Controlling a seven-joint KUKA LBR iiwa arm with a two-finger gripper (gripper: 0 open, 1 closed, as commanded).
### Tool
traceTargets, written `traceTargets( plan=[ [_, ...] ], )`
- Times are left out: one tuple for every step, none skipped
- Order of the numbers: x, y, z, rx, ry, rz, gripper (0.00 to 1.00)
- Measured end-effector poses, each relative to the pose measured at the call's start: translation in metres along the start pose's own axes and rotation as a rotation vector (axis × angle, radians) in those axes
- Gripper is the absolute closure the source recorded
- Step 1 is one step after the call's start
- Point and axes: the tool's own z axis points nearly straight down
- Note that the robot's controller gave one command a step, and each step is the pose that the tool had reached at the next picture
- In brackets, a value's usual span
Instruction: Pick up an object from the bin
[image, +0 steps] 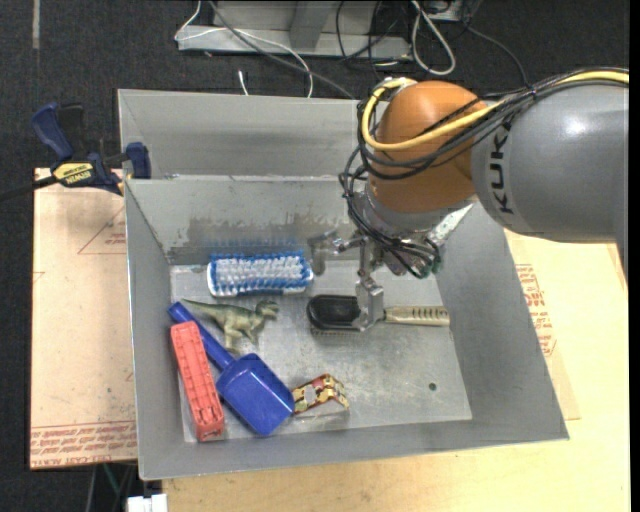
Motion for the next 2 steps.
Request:
traceTargets(
  plan=[
    [0.027, -0.027, 0.024, -0.001, 0.0, -0.005, 0.0],
    [0.0, -0.007, 0.026, -0.001, -0.008, 0.235, 0.0]
  ],
)
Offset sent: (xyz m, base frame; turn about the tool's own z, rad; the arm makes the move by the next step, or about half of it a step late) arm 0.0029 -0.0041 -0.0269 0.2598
